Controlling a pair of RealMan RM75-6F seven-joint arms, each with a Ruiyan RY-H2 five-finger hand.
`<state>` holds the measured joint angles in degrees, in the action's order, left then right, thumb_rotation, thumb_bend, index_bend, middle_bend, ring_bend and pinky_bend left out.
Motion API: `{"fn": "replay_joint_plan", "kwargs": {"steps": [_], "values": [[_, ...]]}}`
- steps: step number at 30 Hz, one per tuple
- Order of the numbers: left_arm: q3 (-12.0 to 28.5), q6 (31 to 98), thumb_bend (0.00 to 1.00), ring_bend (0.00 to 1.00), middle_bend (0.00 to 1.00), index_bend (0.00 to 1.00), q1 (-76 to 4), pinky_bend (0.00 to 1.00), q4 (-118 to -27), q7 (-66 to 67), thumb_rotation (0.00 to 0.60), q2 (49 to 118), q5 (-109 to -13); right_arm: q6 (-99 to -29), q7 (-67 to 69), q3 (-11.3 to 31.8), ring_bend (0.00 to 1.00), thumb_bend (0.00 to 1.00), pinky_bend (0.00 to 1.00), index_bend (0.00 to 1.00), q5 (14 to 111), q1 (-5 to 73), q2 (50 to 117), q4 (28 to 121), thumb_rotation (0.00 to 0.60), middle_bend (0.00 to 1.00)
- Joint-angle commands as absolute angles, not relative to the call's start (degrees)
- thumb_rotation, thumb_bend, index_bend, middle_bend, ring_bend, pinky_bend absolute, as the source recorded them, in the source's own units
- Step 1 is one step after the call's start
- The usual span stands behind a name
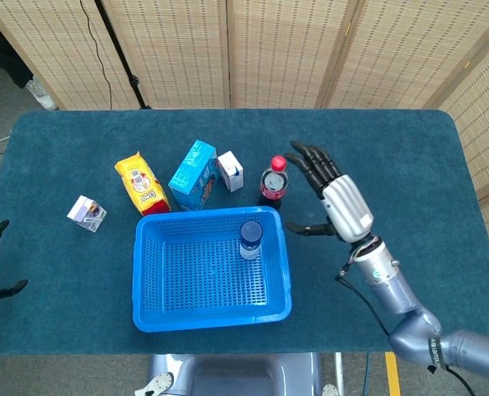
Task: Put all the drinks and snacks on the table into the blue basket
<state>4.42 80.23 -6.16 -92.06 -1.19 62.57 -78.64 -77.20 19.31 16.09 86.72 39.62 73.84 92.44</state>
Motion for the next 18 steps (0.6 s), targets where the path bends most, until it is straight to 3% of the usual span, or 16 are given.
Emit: {"fn": "replay_joint_plan", "kwargs": {"steps": [1,11,18], "values": [[4.31,80.28,0.10,0.00,0.00,0.00,-6.18,0.00,-92.16,-0.95,0.600,62.55,-78.85,-73.67,24.96,18.04,0.00,0.00,0.00,0.00,80.85,38.00,69.97,91.66,0.600,0.00],[4.14,80.34,0.10,0.00,0.00,0.00,-6.18,0.00,-92.64,-0.34,0.600,62.35,-79.01,-56.03,44.64,14.24,0.00,0.00,0.00,0.00,78.26,39.86,69.22,81.91,0.600,0.00],[4.18,80.24,0.10,0.00,0.00,0.00,-6.27,0.00,-92.67,-0.10,0.600,62.46,-78.86,-49.64,47.46,12.90,0.00,0.00,0.00,0.00,79.38,43.79,75.76,73.10,0.600,0.00]]}}
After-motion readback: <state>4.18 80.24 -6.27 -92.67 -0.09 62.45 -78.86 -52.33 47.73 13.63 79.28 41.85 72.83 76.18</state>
